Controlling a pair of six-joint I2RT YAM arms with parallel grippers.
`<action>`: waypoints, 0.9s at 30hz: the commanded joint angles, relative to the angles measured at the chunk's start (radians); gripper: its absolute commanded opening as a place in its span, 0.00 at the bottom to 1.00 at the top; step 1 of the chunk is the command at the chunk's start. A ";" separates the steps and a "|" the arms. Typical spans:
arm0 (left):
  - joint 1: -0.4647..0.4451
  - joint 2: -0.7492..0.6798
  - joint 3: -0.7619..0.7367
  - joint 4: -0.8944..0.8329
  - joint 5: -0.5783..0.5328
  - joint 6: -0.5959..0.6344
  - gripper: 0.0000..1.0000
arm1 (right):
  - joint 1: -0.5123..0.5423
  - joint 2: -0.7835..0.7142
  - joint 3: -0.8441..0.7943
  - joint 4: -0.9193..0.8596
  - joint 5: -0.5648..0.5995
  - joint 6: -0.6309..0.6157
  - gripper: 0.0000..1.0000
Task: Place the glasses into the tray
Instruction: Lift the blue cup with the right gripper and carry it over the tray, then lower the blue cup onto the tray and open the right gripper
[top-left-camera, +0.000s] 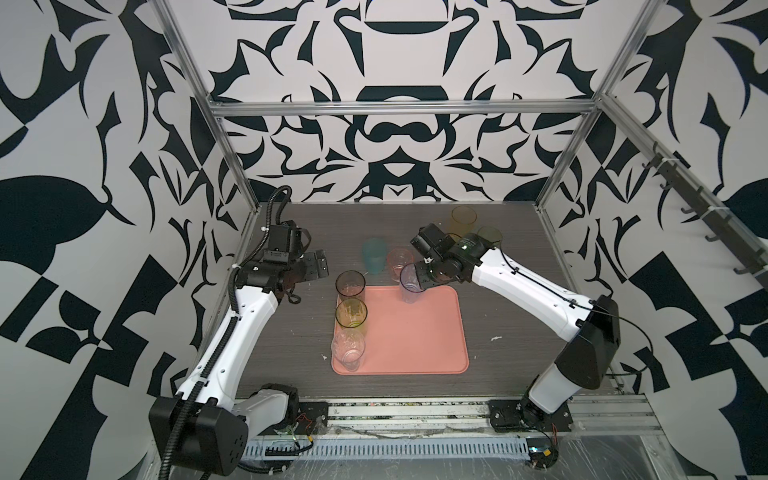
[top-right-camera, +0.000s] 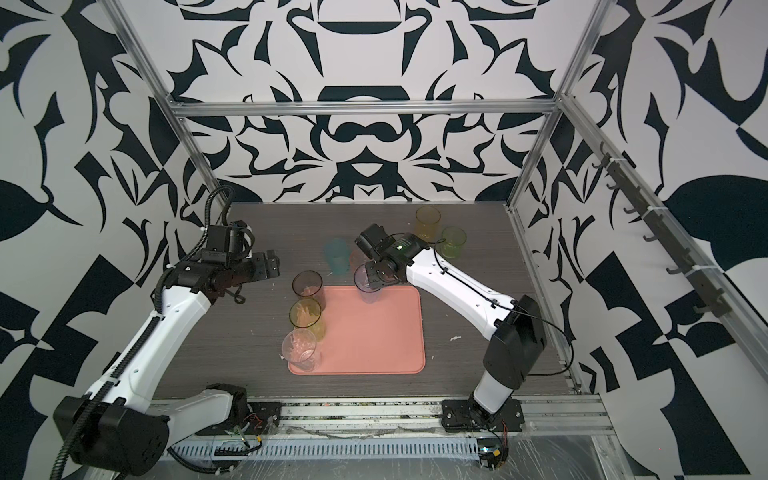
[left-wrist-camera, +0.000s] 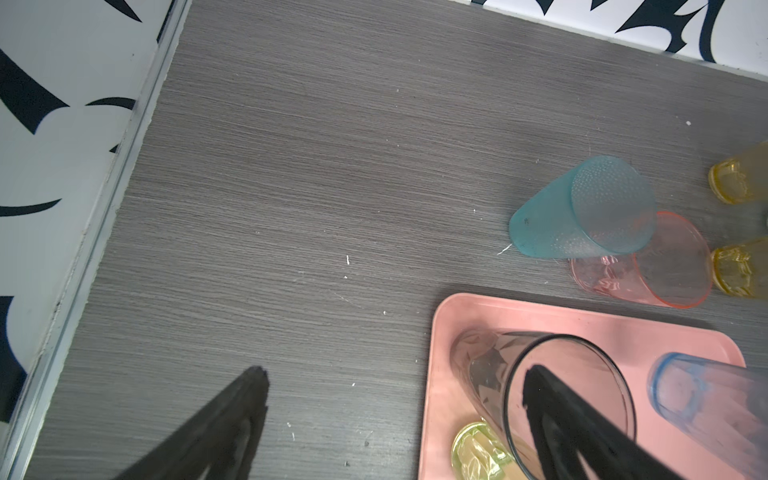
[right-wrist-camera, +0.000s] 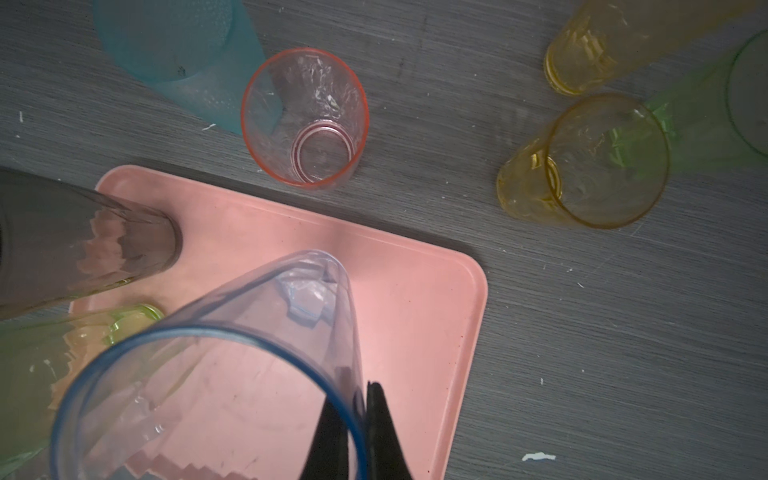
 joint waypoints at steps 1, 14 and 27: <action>0.004 -0.005 -0.019 0.002 -0.004 0.001 0.99 | 0.014 0.020 0.011 0.039 0.013 0.023 0.00; 0.004 -0.004 -0.019 0.000 -0.004 0.001 1.00 | 0.017 0.073 -0.005 0.060 0.001 0.019 0.00; 0.004 0.000 -0.020 -0.003 -0.005 0.001 0.99 | 0.012 0.111 -0.012 0.078 -0.008 0.016 0.00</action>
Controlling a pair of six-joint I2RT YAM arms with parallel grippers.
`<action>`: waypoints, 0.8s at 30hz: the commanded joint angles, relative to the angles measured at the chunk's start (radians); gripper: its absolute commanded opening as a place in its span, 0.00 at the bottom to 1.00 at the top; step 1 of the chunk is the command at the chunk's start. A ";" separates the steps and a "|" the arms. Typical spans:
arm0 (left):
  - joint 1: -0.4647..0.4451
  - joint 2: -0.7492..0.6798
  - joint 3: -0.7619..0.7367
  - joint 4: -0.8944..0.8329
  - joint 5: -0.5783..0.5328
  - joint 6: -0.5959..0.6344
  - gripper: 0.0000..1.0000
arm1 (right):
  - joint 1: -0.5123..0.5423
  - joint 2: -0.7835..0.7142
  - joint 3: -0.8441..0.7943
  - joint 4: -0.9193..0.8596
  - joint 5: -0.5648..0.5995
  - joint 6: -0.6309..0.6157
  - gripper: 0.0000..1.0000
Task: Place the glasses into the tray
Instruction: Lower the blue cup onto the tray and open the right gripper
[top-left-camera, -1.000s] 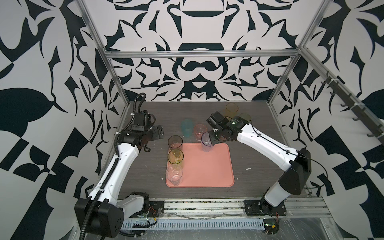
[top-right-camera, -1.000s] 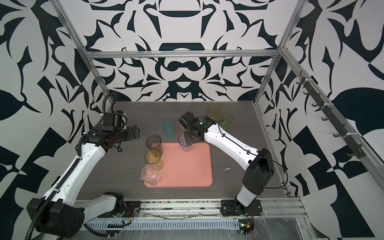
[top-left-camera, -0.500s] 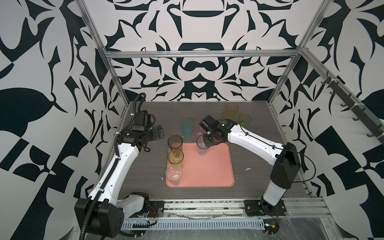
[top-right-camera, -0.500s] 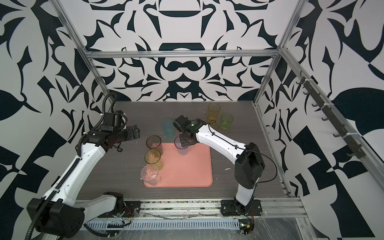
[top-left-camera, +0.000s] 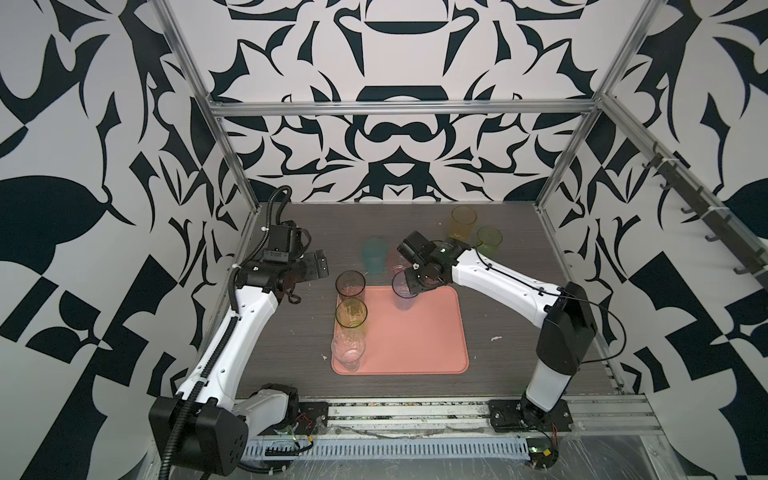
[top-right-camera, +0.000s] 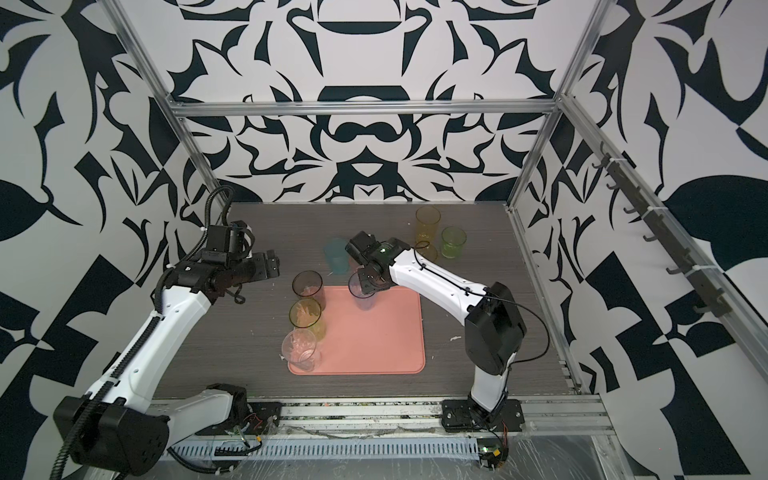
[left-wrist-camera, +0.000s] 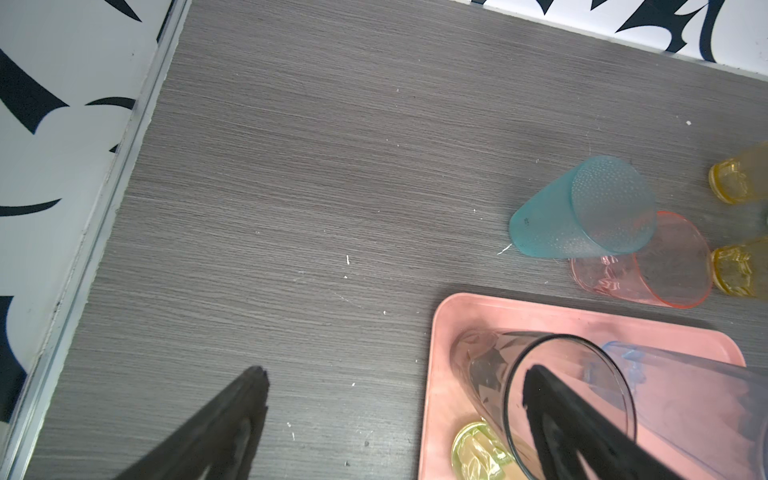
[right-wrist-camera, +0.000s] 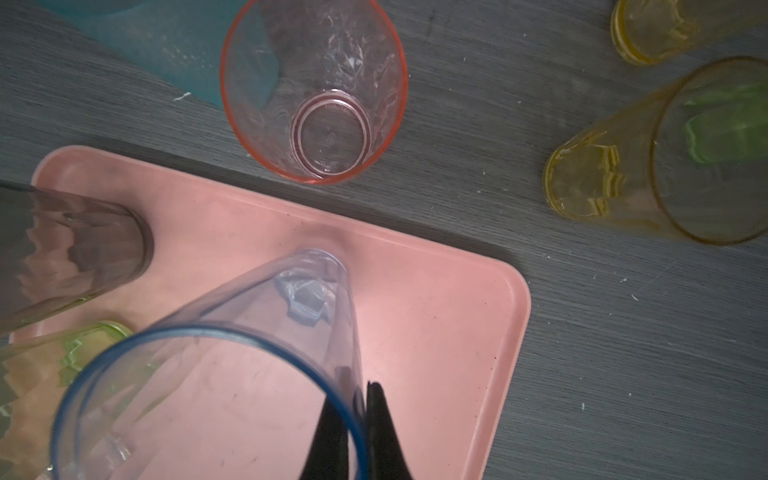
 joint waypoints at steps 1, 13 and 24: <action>0.004 0.001 -0.018 -0.003 -0.005 0.001 0.99 | 0.001 -0.008 0.001 0.021 0.001 0.003 0.00; 0.004 -0.003 -0.018 -0.003 -0.005 0.001 0.99 | -0.008 0.008 0.019 0.001 -0.039 0.000 0.17; 0.004 -0.007 -0.018 -0.003 -0.002 -0.001 0.99 | -0.030 -0.018 0.054 -0.002 -0.066 -0.007 0.42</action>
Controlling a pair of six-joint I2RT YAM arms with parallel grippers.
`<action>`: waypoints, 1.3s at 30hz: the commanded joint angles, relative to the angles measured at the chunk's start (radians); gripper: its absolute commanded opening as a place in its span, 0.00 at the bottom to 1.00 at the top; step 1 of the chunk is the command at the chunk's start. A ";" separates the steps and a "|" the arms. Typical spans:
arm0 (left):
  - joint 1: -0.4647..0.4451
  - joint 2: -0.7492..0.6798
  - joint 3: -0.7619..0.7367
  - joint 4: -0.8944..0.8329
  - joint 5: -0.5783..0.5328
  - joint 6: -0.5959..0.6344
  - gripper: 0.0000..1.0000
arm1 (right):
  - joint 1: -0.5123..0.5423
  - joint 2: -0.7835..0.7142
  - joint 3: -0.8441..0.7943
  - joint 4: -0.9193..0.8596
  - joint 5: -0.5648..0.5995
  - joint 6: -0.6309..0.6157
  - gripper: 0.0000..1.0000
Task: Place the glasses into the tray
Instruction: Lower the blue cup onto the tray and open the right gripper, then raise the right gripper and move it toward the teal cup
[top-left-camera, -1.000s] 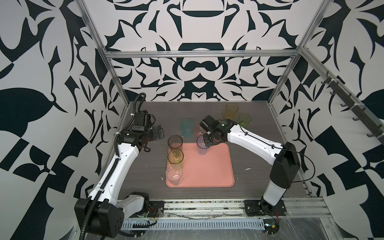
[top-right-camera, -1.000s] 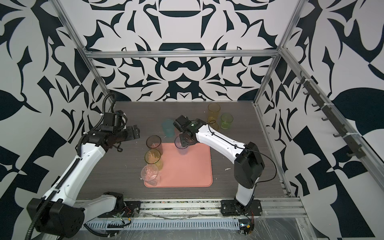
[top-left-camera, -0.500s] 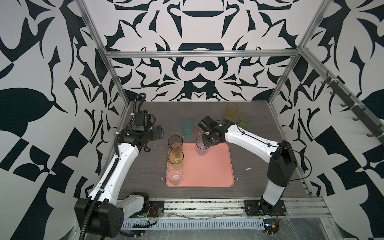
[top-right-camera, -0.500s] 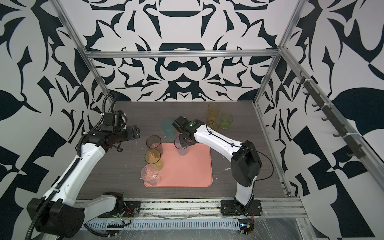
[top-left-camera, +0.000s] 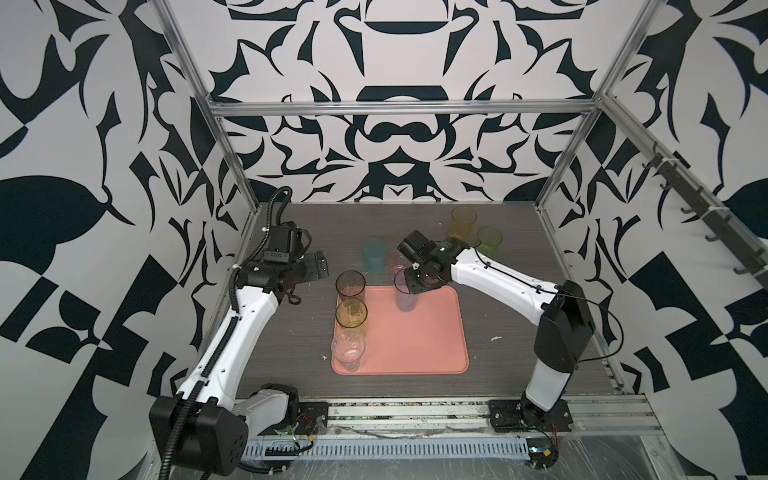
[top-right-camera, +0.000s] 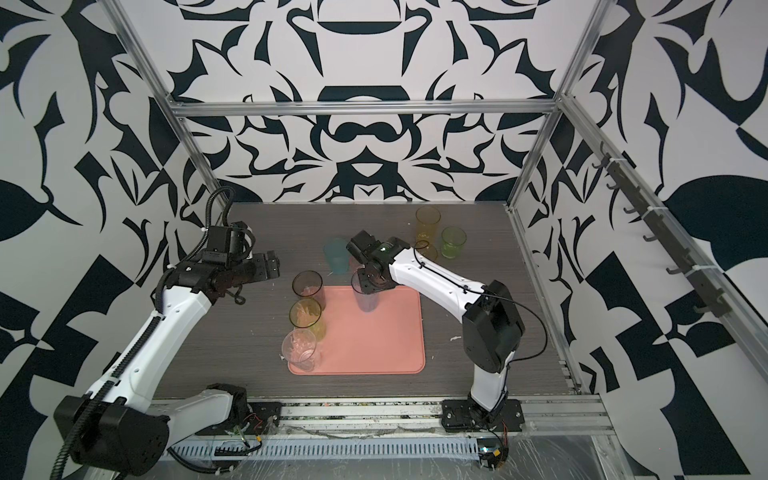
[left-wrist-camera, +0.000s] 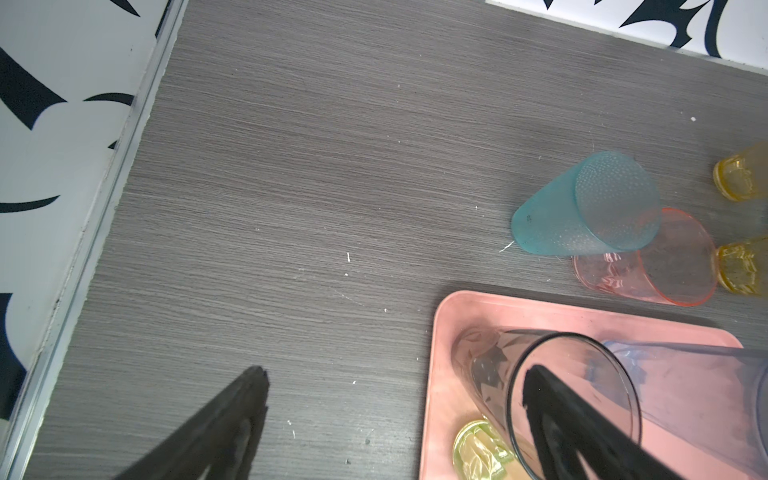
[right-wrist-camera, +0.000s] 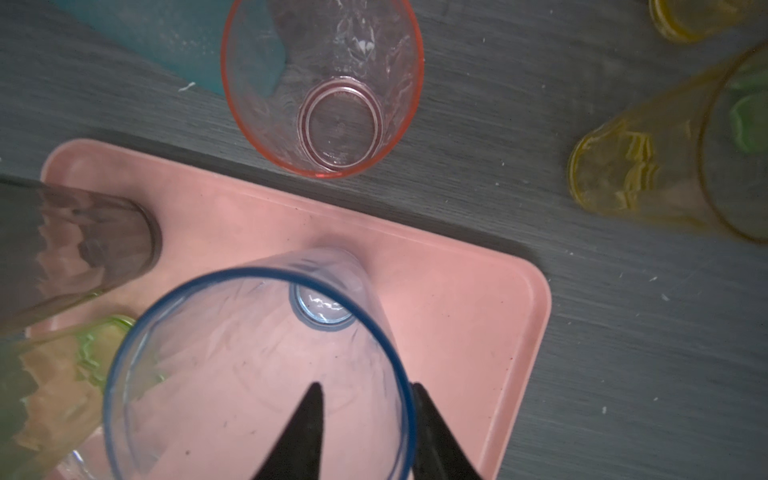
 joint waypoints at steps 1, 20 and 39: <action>0.004 -0.009 -0.013 -0.003 -0.003 -0.001 0.99 | -0.012 -0.029 0.056 -0.011 -0.011 -0.007 0.44; 0.004 -0.021 -0.016 0.000 -0.007 -0.004 0.99 | -0.032 -0.001 0.345 -0.112 0.080 -0.131 0.51; 0.004 -0.027 -0.023 0.007 -0.013 -0.003 0.99 | -0.067 0.118 0.495 0.060 0.109 -0.187 0.52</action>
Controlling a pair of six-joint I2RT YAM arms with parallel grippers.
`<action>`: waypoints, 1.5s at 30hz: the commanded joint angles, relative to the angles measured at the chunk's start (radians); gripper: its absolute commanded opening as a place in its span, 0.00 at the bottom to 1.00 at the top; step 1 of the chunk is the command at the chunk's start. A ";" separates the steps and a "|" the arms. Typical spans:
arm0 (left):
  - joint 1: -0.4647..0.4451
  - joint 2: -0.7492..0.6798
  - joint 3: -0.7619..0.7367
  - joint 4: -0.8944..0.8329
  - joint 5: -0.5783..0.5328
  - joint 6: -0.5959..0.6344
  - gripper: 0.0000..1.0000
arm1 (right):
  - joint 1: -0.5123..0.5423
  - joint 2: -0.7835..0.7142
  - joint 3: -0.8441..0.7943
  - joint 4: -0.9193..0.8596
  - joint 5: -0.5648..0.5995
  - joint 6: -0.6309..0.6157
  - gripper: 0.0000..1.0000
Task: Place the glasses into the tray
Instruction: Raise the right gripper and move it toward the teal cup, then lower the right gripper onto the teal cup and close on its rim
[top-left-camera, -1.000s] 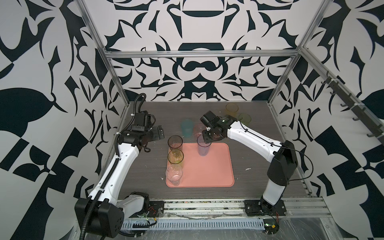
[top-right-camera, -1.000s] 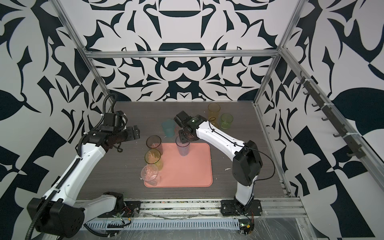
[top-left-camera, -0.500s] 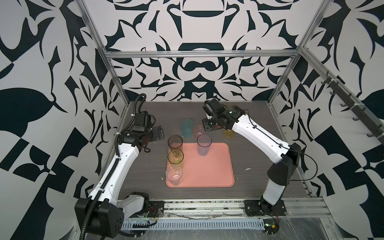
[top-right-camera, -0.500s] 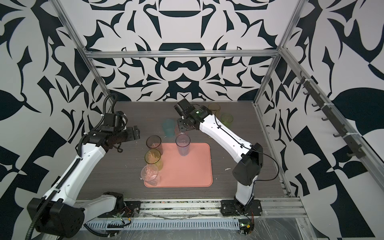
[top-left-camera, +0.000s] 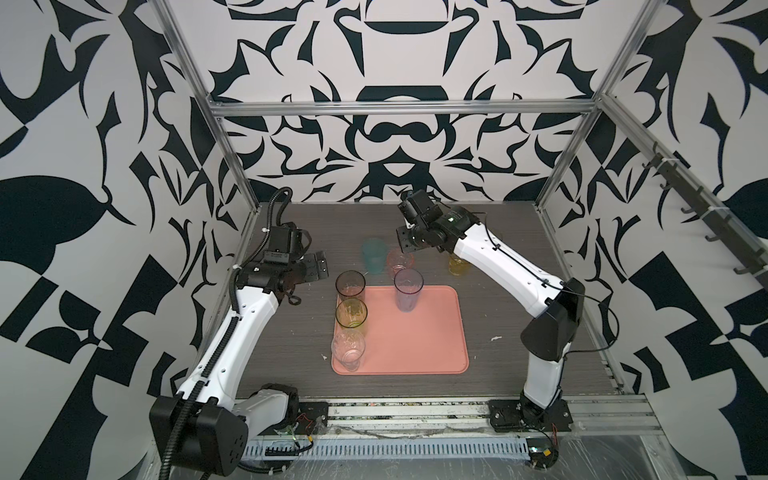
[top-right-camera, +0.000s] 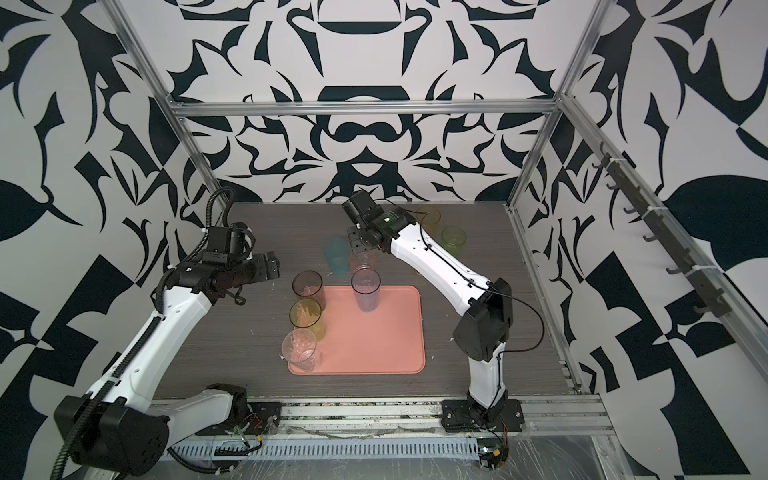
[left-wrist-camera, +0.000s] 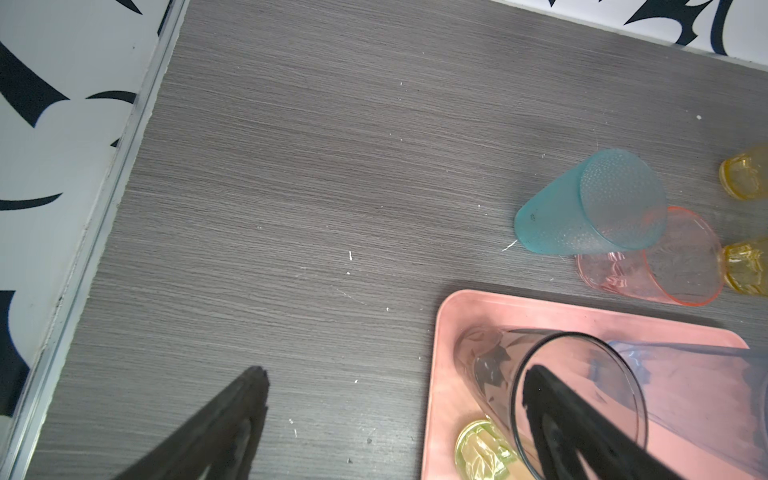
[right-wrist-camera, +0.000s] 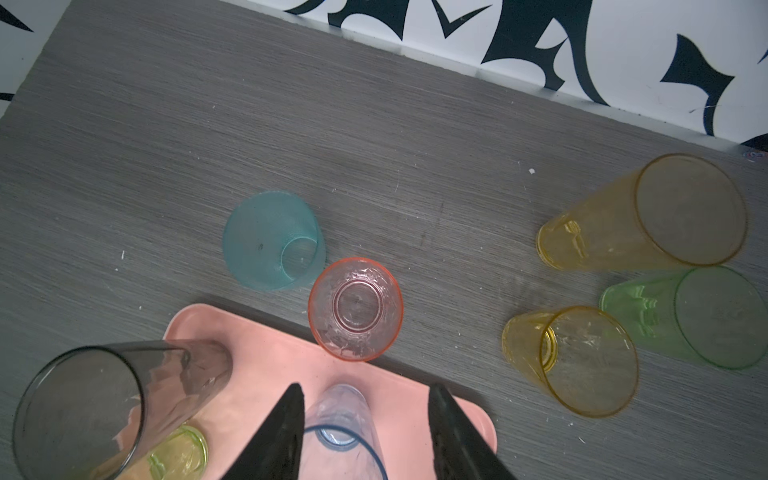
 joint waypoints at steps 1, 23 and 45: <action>0.004 -0.026 -0.019 0.008 -0.008 -0.002 0.99 | -0.020 0.016 0.081 0.049 0.011 -0.014 0.52; 0.004 -0.027 -0.024 0.007 -0.010 0.001 0.99 | -0.067 0.232 0.227 0.101 -0.119 0.021 0.53; 0.004 -0.026 -0.023 0.008 -0.008 0.002 0.99 | -0.066 0.370 0.301 0.081 -0.217 0.068 0.53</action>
